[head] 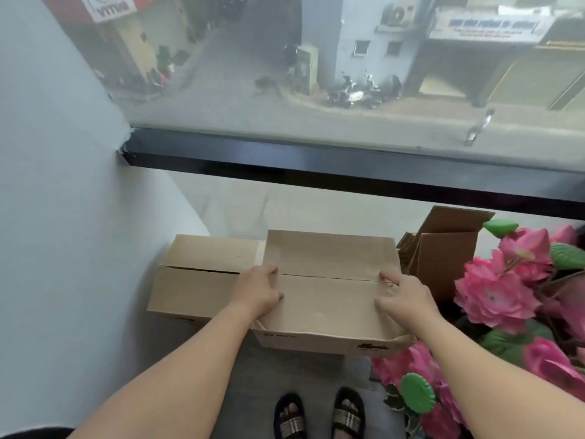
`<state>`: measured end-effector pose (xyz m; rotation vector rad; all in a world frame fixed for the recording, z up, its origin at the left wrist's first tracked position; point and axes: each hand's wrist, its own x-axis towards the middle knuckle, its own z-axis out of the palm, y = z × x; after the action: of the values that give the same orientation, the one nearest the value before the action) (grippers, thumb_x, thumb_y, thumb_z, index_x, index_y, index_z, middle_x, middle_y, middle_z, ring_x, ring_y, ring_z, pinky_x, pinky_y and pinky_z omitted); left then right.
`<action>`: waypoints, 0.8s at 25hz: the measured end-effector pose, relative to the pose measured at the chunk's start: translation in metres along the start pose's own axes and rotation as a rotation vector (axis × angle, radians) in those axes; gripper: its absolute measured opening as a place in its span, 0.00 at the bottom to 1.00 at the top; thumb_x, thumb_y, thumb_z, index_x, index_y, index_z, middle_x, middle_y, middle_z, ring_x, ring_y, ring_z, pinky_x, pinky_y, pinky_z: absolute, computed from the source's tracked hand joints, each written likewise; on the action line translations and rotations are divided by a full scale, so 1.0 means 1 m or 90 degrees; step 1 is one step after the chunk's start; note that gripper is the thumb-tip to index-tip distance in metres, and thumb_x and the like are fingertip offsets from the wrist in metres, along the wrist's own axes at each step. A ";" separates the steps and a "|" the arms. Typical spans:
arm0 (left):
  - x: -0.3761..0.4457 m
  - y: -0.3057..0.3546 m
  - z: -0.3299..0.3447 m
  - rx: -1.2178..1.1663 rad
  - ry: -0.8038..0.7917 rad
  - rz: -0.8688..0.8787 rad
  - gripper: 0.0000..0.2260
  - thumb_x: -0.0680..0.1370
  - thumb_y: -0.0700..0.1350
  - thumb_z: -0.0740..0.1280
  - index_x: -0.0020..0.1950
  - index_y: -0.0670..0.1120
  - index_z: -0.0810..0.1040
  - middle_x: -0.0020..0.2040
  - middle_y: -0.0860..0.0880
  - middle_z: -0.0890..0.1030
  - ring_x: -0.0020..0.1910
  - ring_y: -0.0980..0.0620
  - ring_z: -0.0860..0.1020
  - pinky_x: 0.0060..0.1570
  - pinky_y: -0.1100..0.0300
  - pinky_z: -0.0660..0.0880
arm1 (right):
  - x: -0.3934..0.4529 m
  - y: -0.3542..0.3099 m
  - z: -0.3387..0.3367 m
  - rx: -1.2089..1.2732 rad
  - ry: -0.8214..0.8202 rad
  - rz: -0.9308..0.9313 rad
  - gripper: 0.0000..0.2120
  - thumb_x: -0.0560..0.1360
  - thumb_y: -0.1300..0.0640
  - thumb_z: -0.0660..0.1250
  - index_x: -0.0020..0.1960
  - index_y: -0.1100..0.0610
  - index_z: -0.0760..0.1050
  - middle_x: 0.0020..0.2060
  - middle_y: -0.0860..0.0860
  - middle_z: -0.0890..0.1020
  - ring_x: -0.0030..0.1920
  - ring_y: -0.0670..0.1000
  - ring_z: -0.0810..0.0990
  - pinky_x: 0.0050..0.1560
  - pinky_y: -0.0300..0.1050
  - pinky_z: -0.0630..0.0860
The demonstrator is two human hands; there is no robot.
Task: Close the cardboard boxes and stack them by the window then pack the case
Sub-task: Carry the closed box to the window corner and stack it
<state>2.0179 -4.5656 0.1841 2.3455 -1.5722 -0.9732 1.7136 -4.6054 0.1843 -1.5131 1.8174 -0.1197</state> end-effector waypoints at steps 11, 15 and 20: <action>0.088 -0.053 0.090 0.074 -0.018 -0.036 0.24 0.75 0.42 0.71 0.71 0.45 0.75 0.64 0.42 0.78 0.65 0.43 0.75 0.63 0.58 0.68 | 0.090 0.059 0.102 0.059 -0.040 0.002 0.33 0.69 0.54 0.73 0.73 0.45 0.71 0.62 0.45 0.73 0.59 0.50 0.76 0.54 0.39 0.68; 0.097 -0.059 0.110 0.158 -0.025 -0.021 0.10 0.78 0.42 0.66 0.58 0.40 0.79 0.58 0.42 0.69 0.53 0.43 0.74 0.58 0.55 0.71 | 0.102 0.073 0.111 -0.004 -0.117 -0.003 0.42 0.69 0.50 0.74 0.79 0.43 0.61 0.76 0.47 0.60 0.66 0.52 0.73 0.64 0.46 0.72; 0.100 -0.049 0.110 0.175 -0.018 -0.007 0.13 0.79 0.49 0.67 0.58 0.41 0.79 0.57 0.42 0.71 0.56 0.43 0.75 0.59 0.54 0.72 | 0.104 0.073 0.113 -0.100 -0.160 0.014 0.42 0.74 0.48 0.72 0.80 0.38 0.51 0.81 0.54 0.46 0.74 0.60 0.66 0.71 0.53 0.67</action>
<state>2.0145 -4.6073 0.0328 2.5286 -1.8087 -0.8418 1.7198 -4.6320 0.0165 -1.5383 1.6723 0.2194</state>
